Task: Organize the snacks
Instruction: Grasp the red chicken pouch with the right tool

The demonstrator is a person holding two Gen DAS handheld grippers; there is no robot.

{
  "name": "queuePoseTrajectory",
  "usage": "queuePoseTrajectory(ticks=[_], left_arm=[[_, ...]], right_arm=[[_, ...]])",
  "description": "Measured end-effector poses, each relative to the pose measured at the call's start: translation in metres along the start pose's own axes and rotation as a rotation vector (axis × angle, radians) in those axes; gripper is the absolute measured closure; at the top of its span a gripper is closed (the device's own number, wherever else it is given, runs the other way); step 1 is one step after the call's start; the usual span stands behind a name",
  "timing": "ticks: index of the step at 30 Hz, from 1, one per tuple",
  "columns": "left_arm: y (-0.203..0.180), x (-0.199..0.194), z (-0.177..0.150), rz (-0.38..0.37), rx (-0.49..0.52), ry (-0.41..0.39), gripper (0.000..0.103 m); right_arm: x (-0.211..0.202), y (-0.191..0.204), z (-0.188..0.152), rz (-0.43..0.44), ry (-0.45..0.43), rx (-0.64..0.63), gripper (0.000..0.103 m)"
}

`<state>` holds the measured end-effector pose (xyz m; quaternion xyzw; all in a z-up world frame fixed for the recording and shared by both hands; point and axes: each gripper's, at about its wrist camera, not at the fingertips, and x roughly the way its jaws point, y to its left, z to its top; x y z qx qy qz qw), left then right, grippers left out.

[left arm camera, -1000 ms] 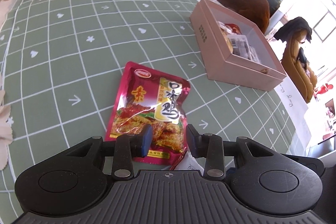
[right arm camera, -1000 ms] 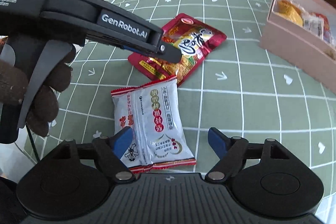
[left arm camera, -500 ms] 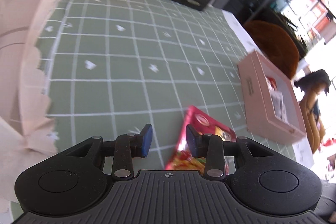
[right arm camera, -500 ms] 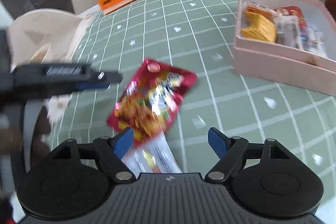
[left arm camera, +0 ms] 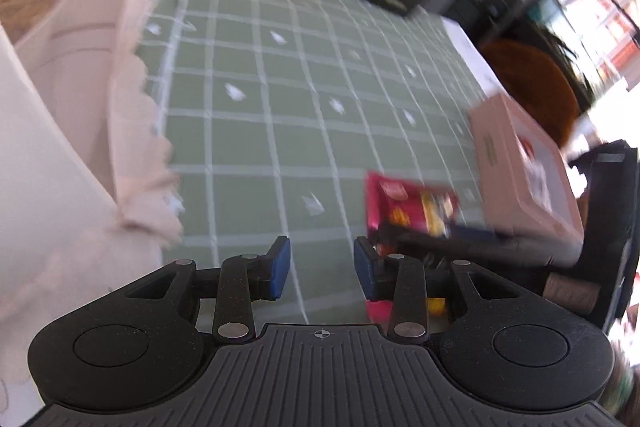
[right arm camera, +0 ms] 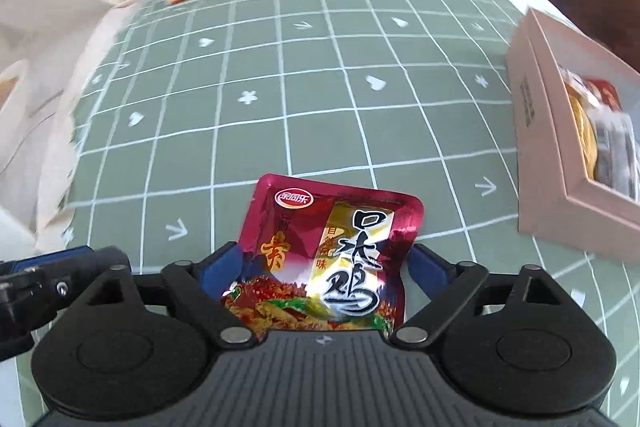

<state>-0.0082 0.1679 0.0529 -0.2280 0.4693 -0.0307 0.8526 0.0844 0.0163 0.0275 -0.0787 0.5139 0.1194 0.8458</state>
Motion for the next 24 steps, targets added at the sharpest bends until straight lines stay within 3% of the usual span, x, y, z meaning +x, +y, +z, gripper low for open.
queuePoseTrajectory(ticks=[1, 3, 6, 10, 14, 20, 22, 24], left_arm=[[-0.004, -0.001, -0.005, -0.024, 0.020, 0.028, 0.063], [-0.014, 0.000, -0.015, -0.076, 0.053, 0.098, 0.063], [-0.031, 0.004, -0.031, -0.156, 0.082, 0.210, 0.064], [-0.055, 0.009, -0.050, -0.205, 0.120, 0.305, 0.064], [-0.085, 0.018, -0.066, -0.158, 0.237, 0.335, 0.064], [-0.136, 0.016, -0.100, -0.008, 0.618, 0.277, 0.062], [-0.147, 0.010, -0.105, -0.017, 0.660, 0.271, 0.062], [-0.157, 0.008, -0.112, -0.039, 0.697, 0.284, 0.062]], right_arm=[[-0.005, -0.006, -0.003, 0.016, -0.008, -0.017, 0.031], [-0.015, -0.025, -0.010, 0.030, -0.004, -0.032, 0.034], [-0.027, -0.057, -0.027, 0.000, 0.000, -0.022, 0.035], [-0.047, -0.100, -0.056, -0.054, 0.002, 0.032, 0.035], [-0.066, -0.134, -0.087, -0.145, -0.033, 0.072, 0.035], [-0.081, -0.182, -0.130, -0.161, -0.060, 0.232, 0.017], [-0.086, -0.195, -0.145, -0.139, -0.103, 0.304, 0.015], [-0.089, -0.199, -0.156, -0.171, -0.134, 0.323, 0.014]])
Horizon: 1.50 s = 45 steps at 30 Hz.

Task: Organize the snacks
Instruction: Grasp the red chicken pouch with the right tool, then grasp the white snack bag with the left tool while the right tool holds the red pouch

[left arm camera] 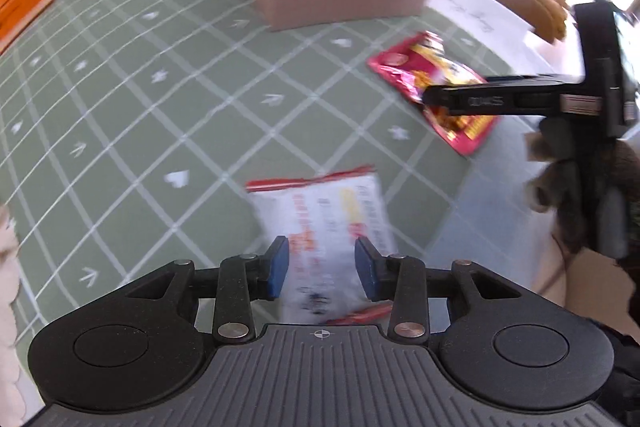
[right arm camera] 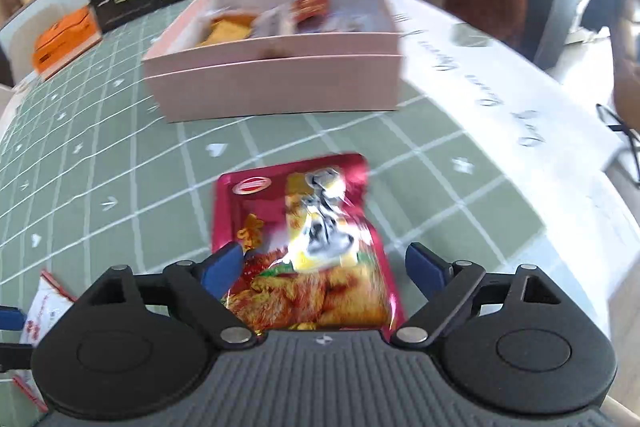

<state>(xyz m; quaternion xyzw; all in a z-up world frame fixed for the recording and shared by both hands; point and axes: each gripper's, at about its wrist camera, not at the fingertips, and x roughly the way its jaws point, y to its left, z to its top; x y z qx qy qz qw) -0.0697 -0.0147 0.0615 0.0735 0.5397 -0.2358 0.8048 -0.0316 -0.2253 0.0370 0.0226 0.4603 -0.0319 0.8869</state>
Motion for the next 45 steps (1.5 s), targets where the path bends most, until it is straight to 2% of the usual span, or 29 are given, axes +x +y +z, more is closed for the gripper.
queuePoseTrajectory(ticks=[2, 6, 9, 14, 21, 24, 28, 32, 34, 42, 45], left_arm=[[-0.015, 0.005, 0.000, 0.015, 0.071, 0.017, 0.061], [-0.043, 0.013, -0.005, 0.102, 0.251, 0.018, 0.057], [-0.040, 0.016, 0.000, 0.129, 0.263, 0.001, 0.056], [-0.019, 0.026, 0.022, 0.193, 0.183, -0.059, 0.054], [-0.008, 0.028, 0.030, 0.171, 0.089, -0.071, 0.053], [-0.001, 0.022, 0.024, 0.133, 0.021, -0.054, 0.055], [0.016, 0.011, 0.013, 0.044, -0.134, -0.014, 0.055], [0.030, 0.017, 0.005, -0.022, -0.255, 0.041, 0.057], [0.033, 0.023, 0.005, -0.056, -0.311, 0.043, 0.052], [0.003, 0.046, 0.049, -0.049, -0.202, -0.013, 0.048], [-0.012, 0.054, 0.065, -0.044, -0.154, -0.026, 0.051]], right_arm=[[-0.002, -0.007, -0.008, -0.024, -0.032, 0.010, 0.010], [-0.002, -0.008, -0.018, -0.055, -0.066, 0.019, 0.007], [-0.004, -0.009, -0.020, -0.059, -0.069, 0.026, 0.007], [-0.003, -0.007, -0.021, -0.073, -0.076, 0.028, 0.004], [-0.003, -0.006, -0.025, -0.080, -0.093, 0.028, 0.000], [-0.003, -0.006, -0.025, -0.076, -0.090, 0.022, 0.000], [-0.003, -0.008, -0.023, -0.063, -0.078, 0.007, 0.000], [-0.005, -0.009, -0.024, -0.048, -0.076, -0.010, 0.000], [-0.004, -0.008, -0.025, -0.051, -0.078, -0.007, 0.000], [-0.004, -0.007, -0.026, -0.055, -0.080, -0.004, 0.000], [-0.004, -0.008, -0.025, -0.051, -0.078, -0.008, 0.000]])
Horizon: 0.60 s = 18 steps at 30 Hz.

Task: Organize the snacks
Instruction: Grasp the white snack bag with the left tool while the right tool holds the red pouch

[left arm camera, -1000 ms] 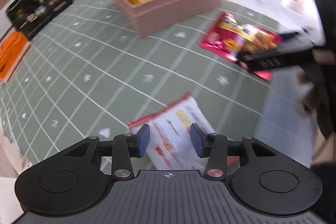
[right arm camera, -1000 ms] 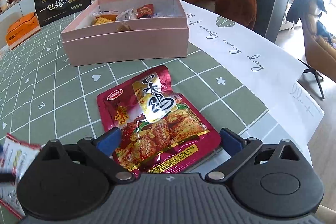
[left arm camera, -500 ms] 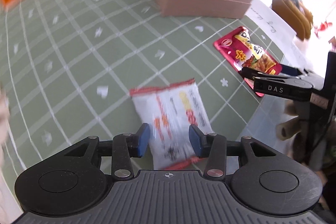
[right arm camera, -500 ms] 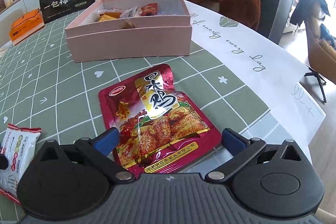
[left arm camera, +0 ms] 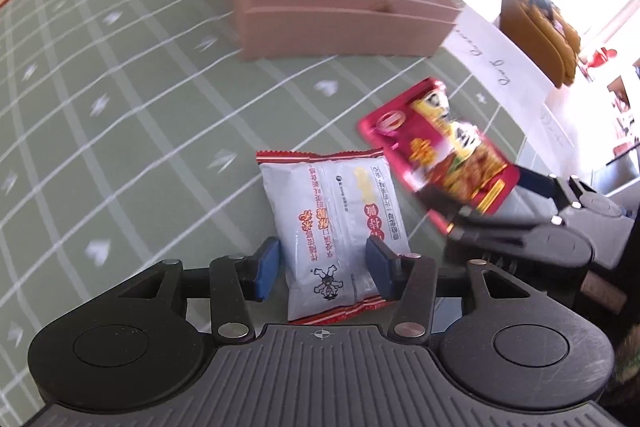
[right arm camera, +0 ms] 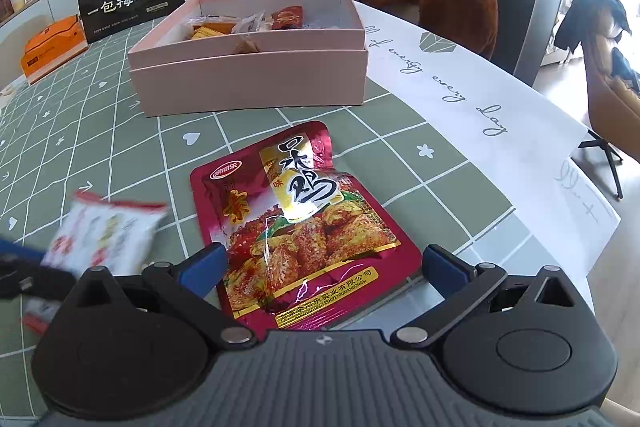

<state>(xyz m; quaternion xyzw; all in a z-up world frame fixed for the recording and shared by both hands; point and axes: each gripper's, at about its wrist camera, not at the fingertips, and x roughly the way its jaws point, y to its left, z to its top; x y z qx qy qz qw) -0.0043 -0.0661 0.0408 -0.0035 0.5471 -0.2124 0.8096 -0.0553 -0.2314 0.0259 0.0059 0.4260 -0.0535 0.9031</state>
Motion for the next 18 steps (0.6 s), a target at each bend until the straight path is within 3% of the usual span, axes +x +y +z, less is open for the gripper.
queuePoseTrajectory(ticks=[6, 11, 15, 17, 18], left_arm=[[-0.022, 0.013, 0.017, 0.015, 0.059, -0.036, 0.049], [-0.031, 0.019, 0.021, 0.024, 0.125, -0.069, 0.047], [-0.024, 0.016, 0.017, 0.055, 0.196, -0.100, 0.037], [-0.011, 0.012, 0.017, 0.089, 0.175, -0.115, 0.035], [-0.003, 0.008, 0.017, 0.084, 0.139, -0.120, 0.040]], right_arm=[[-0.004, -0.015, 0.007, 0.019, 0.039, 0.023, 0.006], [-0.026, -0.043, 0.011, -0.044, -0.049, 0.127, 0.008], [-0.035, -0.054, 0.014, -0.093, -0.069, 0.127, 0.008], [-0.035, -0.057, 0.012, -0.101, -0.059, 0.130, 0.008], [-0.033, -0.058, 0.010, -0.100, -0.050, 0.135, 0.008]])
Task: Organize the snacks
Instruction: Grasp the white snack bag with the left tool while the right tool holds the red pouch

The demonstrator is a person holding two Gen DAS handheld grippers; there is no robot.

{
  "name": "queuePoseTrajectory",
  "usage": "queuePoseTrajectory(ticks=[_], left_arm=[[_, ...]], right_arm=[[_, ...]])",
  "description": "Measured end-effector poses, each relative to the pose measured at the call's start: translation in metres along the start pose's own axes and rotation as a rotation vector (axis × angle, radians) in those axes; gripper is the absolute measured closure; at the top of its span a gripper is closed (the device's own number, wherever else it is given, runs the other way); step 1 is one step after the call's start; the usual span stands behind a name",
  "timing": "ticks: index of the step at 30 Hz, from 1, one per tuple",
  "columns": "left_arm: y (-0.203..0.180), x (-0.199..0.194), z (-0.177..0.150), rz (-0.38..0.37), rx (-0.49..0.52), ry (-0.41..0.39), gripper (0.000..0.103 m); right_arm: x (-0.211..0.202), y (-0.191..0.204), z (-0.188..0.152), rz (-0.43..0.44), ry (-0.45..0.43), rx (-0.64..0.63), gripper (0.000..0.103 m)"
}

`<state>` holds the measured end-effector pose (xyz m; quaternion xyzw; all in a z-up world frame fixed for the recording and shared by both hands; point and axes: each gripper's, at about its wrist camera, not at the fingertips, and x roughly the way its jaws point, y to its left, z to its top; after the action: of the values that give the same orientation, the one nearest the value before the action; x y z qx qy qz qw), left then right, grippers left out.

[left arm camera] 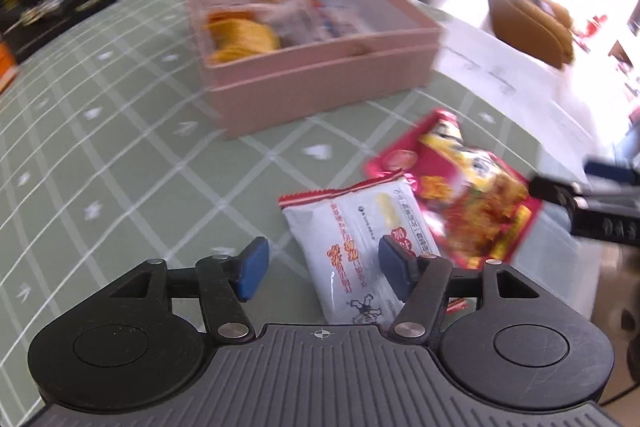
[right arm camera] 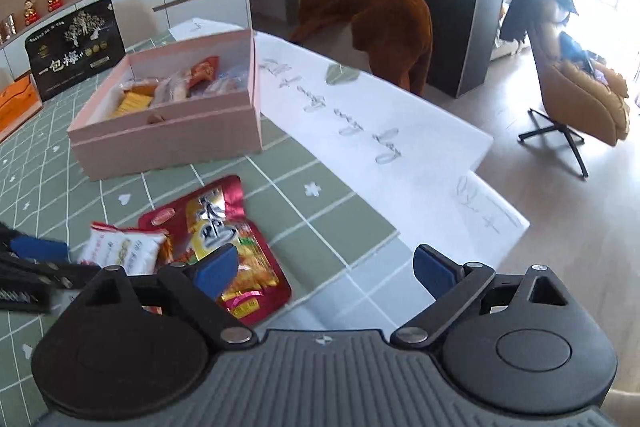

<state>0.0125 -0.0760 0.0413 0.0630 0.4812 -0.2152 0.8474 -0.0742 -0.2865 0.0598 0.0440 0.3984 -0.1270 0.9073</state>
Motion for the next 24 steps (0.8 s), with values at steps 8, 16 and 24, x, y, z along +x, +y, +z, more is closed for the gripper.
queuePoseTrajectory(ticks=[8, 16, 24], left_arm=[[-0.018, -0.020, 0.004, -0.034, -0.019, -0.088, 0.043], [-0.071, 0.008, -0.012, 0.047, 0.246, -0.033, 0.025], [-0.055, 0.004, -0.016, 0.034, 0.208, -0.035, 0.022]], right_arm=[[0.013, 0.002, -0.019, -0.002, 0.051, 0.042, 0.008], [-0.002, -0.017, -0.011, -0.059, -0.006, 0.063, 0.008], [0.003, -0.032, -0.013, -0.076, 0.020, 0.122, 0.008]])
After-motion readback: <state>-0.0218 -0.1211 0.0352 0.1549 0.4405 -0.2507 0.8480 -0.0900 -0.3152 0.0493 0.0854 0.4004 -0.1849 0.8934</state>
